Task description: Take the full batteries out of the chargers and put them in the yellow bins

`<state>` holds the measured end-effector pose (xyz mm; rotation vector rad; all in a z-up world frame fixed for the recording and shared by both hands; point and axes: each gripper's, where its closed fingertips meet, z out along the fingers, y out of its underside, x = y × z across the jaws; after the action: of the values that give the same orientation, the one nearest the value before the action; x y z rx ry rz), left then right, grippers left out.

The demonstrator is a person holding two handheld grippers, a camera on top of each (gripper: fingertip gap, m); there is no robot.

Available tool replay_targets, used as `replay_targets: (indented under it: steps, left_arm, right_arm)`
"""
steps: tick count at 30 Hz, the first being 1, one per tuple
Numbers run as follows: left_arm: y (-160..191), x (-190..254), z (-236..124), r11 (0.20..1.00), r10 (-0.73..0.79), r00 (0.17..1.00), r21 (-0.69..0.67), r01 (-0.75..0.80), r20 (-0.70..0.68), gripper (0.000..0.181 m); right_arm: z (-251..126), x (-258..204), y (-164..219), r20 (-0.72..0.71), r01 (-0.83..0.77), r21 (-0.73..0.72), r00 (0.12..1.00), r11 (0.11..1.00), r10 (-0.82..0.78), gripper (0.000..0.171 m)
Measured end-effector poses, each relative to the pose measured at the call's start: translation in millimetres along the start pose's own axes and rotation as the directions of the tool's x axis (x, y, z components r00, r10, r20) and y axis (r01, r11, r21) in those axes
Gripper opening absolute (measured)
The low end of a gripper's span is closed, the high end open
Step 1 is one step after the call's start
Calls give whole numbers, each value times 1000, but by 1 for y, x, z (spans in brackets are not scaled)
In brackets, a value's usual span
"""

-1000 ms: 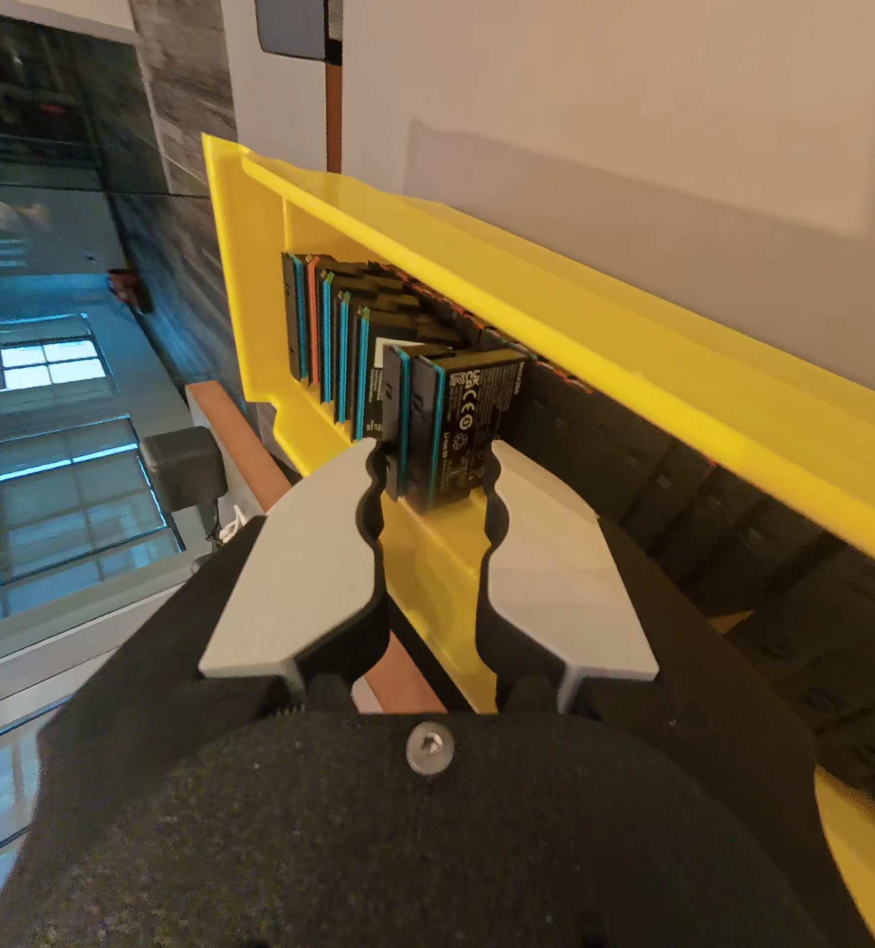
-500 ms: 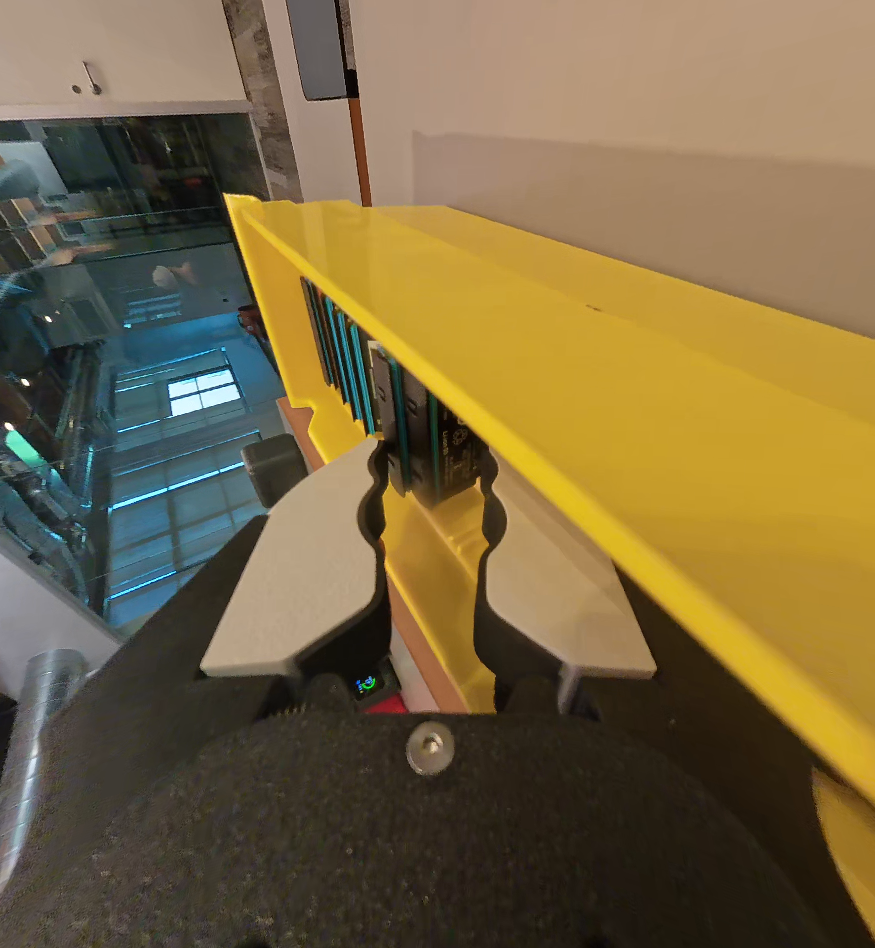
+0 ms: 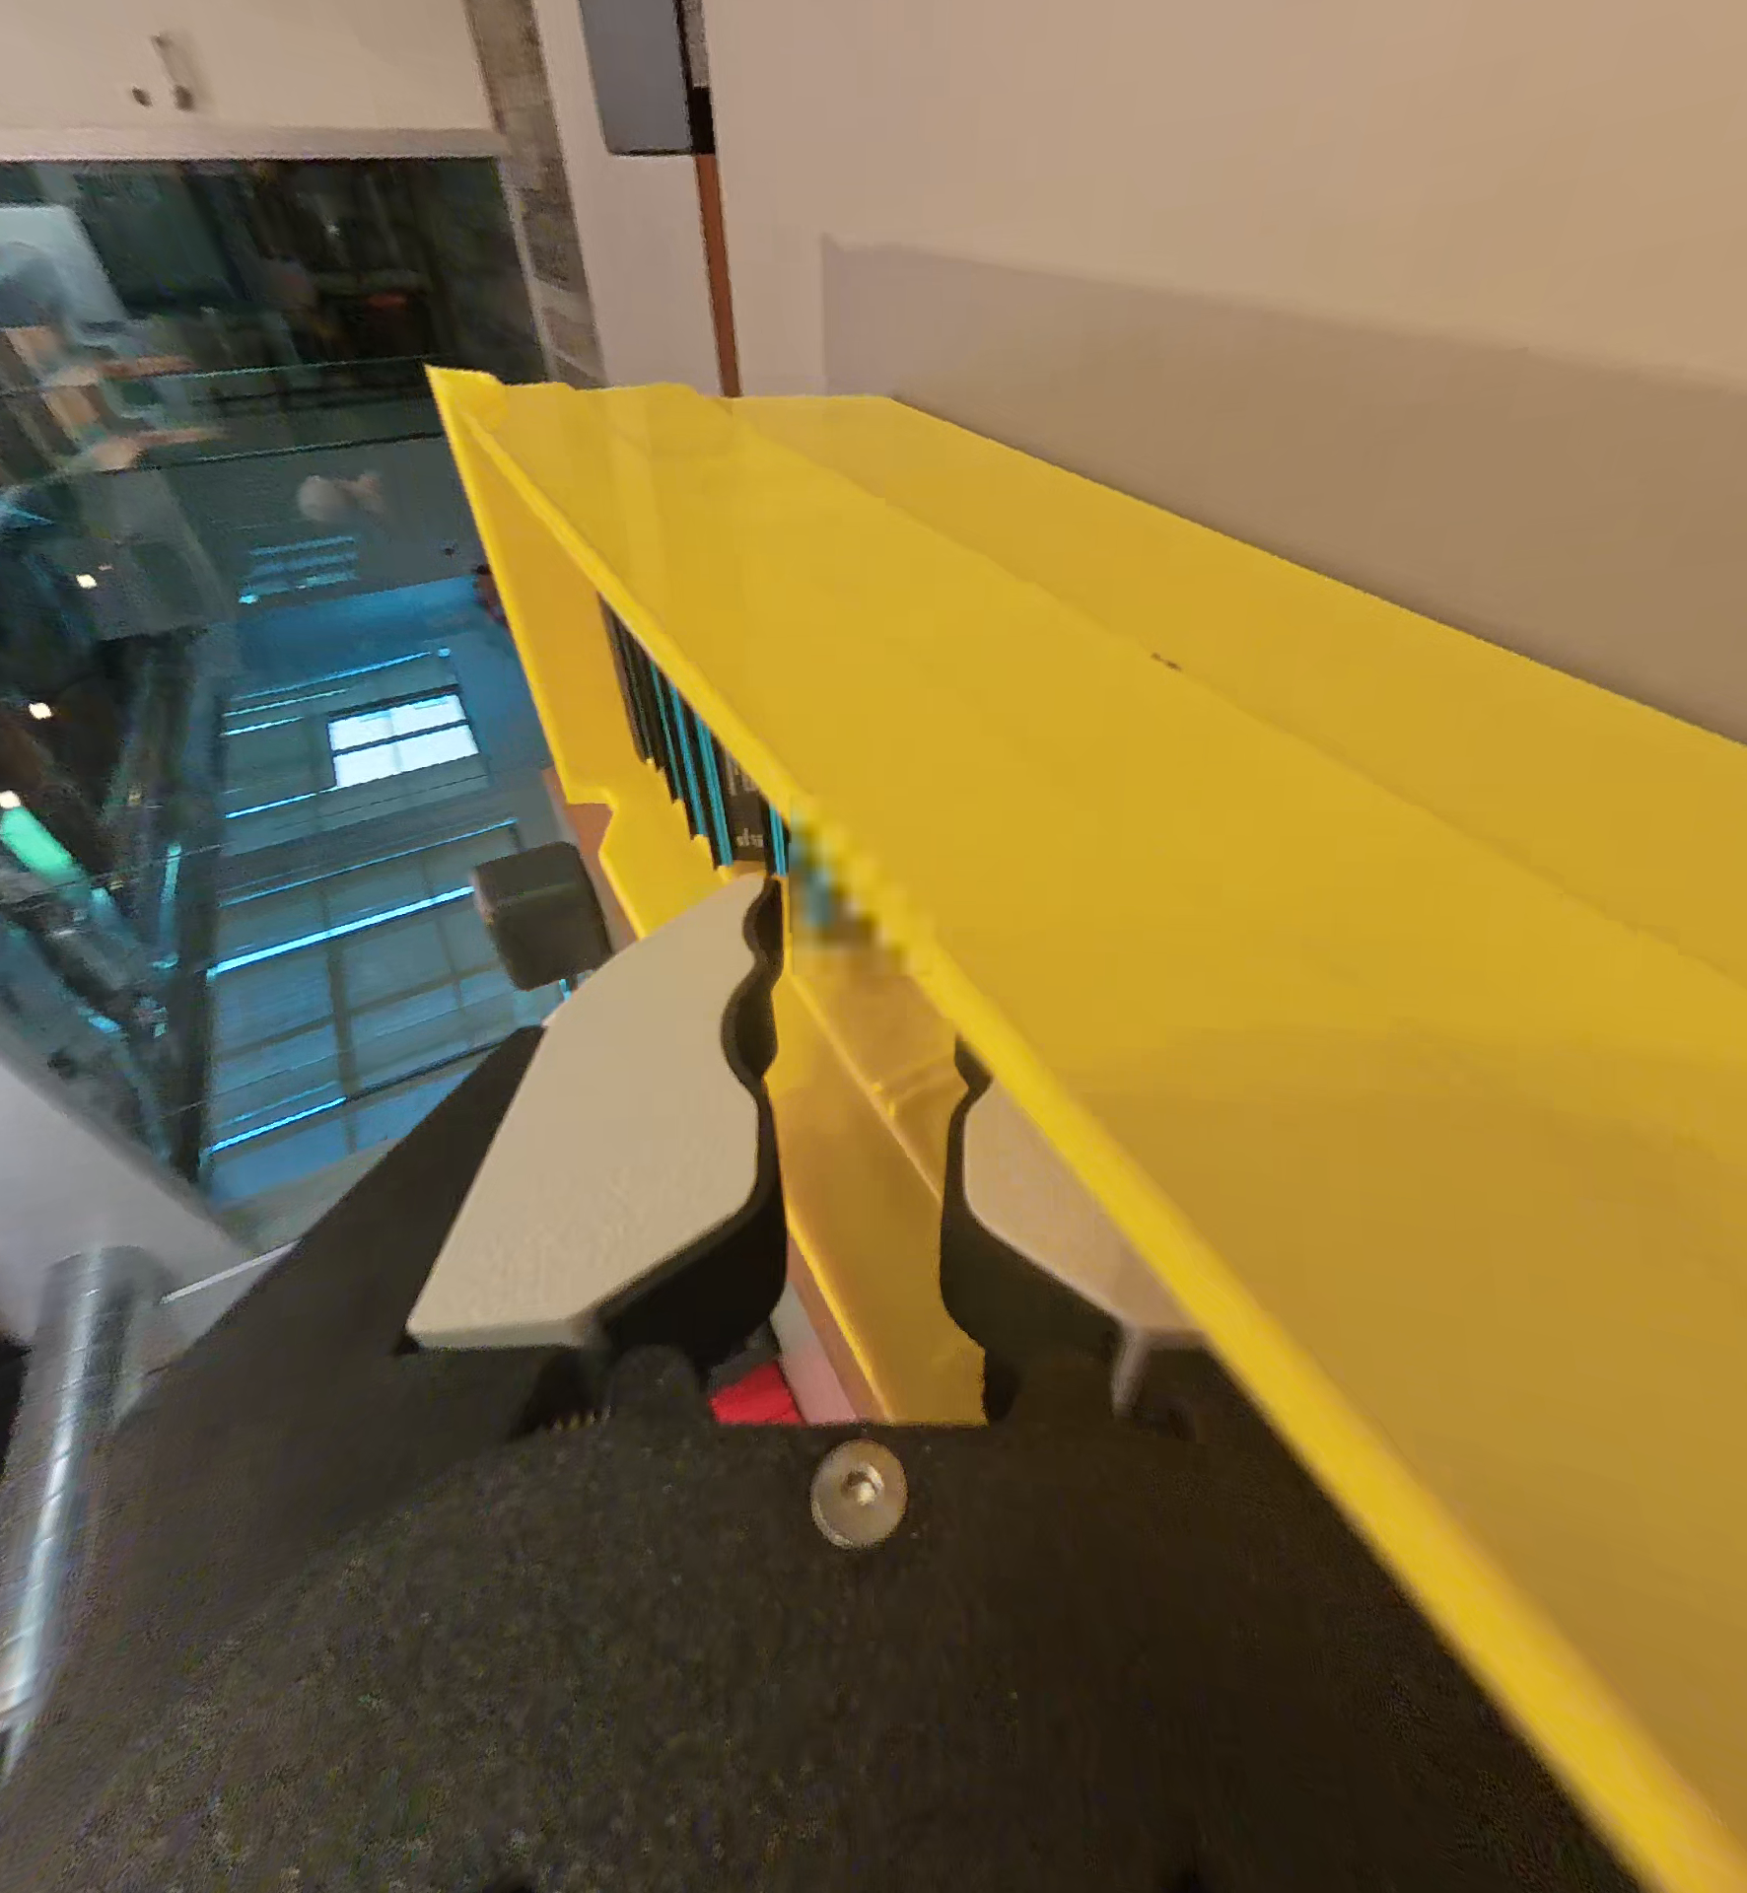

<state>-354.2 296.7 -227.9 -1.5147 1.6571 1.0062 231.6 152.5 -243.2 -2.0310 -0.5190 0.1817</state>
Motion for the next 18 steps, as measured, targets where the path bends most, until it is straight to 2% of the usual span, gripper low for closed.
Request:
replay_targets:
  steps: [1, 4, 5, 11, 14, 18]
  left_arm:
    - [0, 0, 0, 1000, -5, 1000, 6, 5, -22, 32]
    - [-1, 7, 1, 999, -43, 987, 25, 47, -152, 37]
    - [0, 7, 1, 998, -49, 983, 23, 54, -179, 43]
    - [0, 8, 8, 997, -61, 931, 14, 71, -360, 43]
    - [1, 6, 13, 996, -82, 913, 6, 92, -399, 42]
    - [1, 5, 13, 995, -81, 924, 19, 94, -375, 42]
  right_arm:
    - [0, 0, 0, 0, -2, 0, 1000, 1000, 2, 63]
    - [0, 1, 1, 1, -6, -1, 1000, 1000, 6, 63]
    - [0, 1, 1, 1, -6, 0, 1000, 1000, 6, 63]
    - [1, 0, 2, 2, 0, -9, 1000, 1000, 0, 63]
    - [0, 2, 3, -1, 2, -10, 1000, 1000, -2, 63]
    - [-2, 4, 1, -6, -4, 2, 1000, 1000, 4, 63]
